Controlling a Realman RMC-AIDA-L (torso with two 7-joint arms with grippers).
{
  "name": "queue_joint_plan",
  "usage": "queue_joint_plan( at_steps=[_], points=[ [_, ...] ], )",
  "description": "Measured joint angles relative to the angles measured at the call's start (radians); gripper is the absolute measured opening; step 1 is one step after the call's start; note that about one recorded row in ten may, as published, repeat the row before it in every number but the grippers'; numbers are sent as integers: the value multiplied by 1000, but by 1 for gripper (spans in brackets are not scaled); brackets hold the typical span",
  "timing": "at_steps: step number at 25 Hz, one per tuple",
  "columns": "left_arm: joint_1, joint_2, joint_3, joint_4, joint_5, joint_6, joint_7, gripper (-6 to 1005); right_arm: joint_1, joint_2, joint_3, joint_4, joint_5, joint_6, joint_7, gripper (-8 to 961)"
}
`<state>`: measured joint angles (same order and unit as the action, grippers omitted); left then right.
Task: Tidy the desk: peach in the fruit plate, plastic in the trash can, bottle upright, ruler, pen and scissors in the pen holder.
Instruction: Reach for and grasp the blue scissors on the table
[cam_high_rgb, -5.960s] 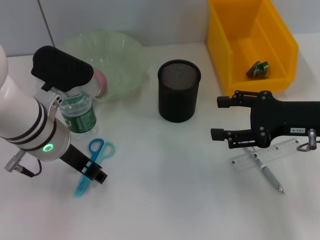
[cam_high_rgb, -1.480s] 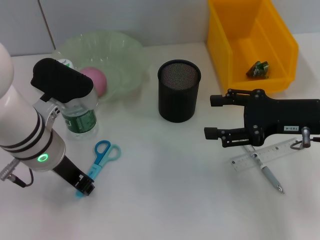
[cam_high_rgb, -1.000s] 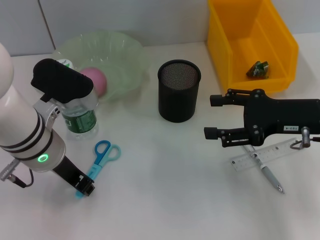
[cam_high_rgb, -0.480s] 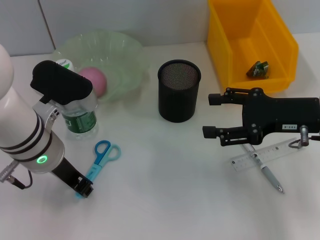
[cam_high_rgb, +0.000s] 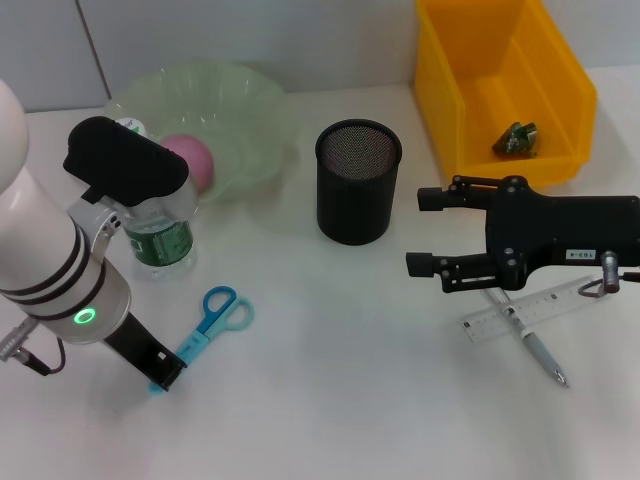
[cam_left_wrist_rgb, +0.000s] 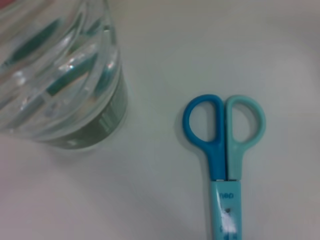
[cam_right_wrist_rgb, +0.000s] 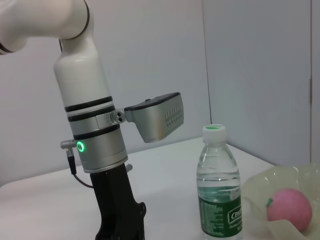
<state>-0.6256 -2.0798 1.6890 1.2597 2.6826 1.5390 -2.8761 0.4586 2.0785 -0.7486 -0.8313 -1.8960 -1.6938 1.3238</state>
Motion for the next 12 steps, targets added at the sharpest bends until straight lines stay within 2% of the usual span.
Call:
queue_joint_plan(
  at_steps=[8,12],
  points=[
    [0,0,0,11,2,1,-1,118,-1,0,3,0,0,-2,0,827],
    [0,0,0,23,3,1,-1,138,-1,0,3,0,0,-1,0,827]
  ],
)
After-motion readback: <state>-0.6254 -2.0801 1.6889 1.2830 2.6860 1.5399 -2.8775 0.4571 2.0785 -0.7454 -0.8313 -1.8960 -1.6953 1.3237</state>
